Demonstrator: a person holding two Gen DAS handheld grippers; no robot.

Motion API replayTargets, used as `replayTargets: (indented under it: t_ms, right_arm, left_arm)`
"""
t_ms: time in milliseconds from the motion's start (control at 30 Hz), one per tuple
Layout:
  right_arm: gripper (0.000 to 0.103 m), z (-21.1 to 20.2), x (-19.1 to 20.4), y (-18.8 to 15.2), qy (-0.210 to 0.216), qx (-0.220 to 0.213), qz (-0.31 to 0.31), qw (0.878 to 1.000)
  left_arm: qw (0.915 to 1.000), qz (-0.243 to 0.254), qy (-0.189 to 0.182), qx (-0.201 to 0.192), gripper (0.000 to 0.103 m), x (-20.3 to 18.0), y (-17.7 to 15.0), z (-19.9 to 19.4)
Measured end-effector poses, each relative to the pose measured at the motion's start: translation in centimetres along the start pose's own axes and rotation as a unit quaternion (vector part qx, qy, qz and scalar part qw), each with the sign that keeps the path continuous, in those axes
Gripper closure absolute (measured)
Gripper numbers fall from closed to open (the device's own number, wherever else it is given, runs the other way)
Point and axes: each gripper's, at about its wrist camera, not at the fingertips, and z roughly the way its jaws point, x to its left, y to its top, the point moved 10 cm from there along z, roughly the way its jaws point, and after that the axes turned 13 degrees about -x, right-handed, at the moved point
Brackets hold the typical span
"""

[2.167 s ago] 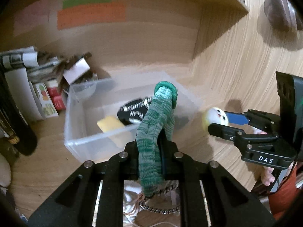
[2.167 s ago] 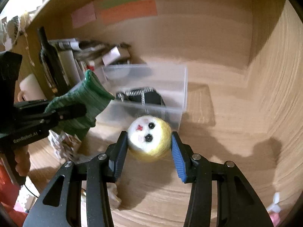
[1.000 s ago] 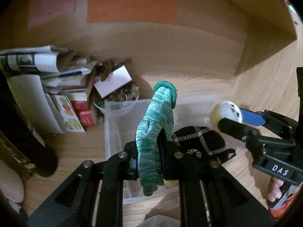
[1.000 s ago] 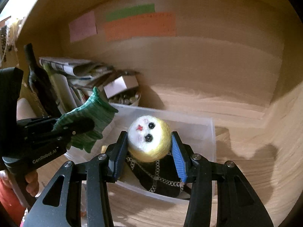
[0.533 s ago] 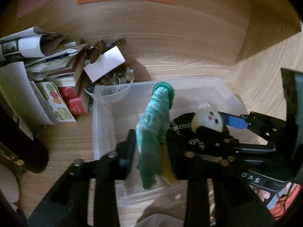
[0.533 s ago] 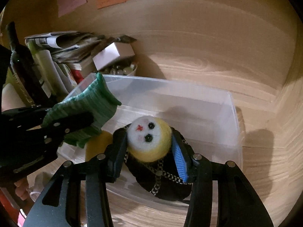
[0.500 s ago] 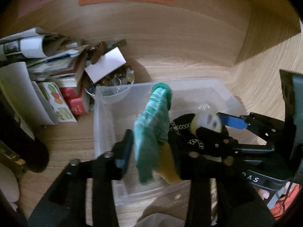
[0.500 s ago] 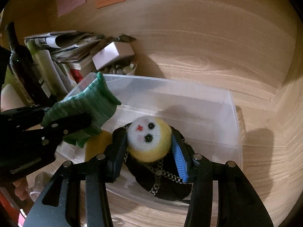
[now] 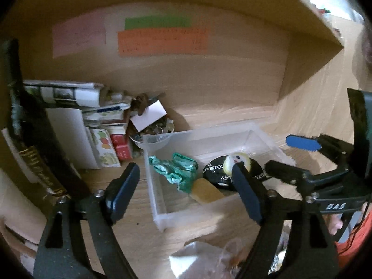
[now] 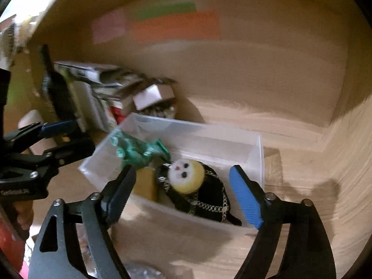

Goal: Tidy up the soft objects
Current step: 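Grasp the white drawstring pouch with the left gripper while the right gripper grasps the beaded bracelet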

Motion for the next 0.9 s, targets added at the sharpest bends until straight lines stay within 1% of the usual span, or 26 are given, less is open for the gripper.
replayTargets:
  t_ms: [100, 200, 267, 500, 633, 667, 733, 800, 833, 900]
  right_arm:
    - [0.021, -1.8, 0.7, 0.4, 0.007, -0.017, -0.008, 1.0]
    - [0.021, -3.4, 1.3, 0.0, 0.016, -0.029, -0.007, 0.999]
    - [0.021, -3.6, 1.6, -0.3, 0.018, -0.031, -0.008, 0.999]
    - [0.021, -4.4, 2.8, -3.6, 0.036, -0.012, 0.008, 0.999]
    - [0.021, -5.0, 3.8, -5.5, 0.06, 0.002, 0.023, 0.998]
    - [0.022, -5.1, 4.1, -5.9, 0.065, 0.005, 0.024, 0.998]
    - [0.03, -5.1, 4.8, -6.7, 0.072, 0.012, 0.021, 0.997]
    - [0.043, -5.0, 5.5, -7.6, 0.082, 0.026, 0.015, 0.996]
    - [0.046, -4.9, 5.8, -8.0, 0.085, 0.032, 0.01, 0.996]
    - [0.055, -4.7, 6.4, -8.8, 0.095, 0.045, 0.003, 0.994]
  left_arm:
    - [1.0, -0.002, -0.001, -0.005, 0.018, 0.1, -0.6, -1.7]
    - [1.0, -0.006, 0.002, -0.002, 0.012, 0.3, -1.7, -2.8]
    - [1.0, -0.003, 0.009, 0.001, 0.011, 0.4, -2.7, -3.5]
    - [0.9989, 0.001, 0.024, 0.041, 0.011, 0.4, -7.7, -4.9]
    - [0.9979, -0.007, 0.026, 0.06, 0.011, 0.4, -10.3, -5.0]
    - [0.9974, -0.012, 0.025, 0.067, 0.011, 0.4, -11.0, -4.9]
    - [0.9963, -0.019, 0.026, 0.08, 0.011, 0.5, -11.9, -4.6]
    - [0.995, -0.028, 0.024, 0.093, 0.011, 0.6, -12.7, -4.1]
    - [0.9947, -0.029, 0.021, 0.097, 0.011, 0.5, -12.9, -4.1]
    - [0.9948, -0.028, 0.016, 0.097, 0.011, 0.3, -13.0, -3.8]
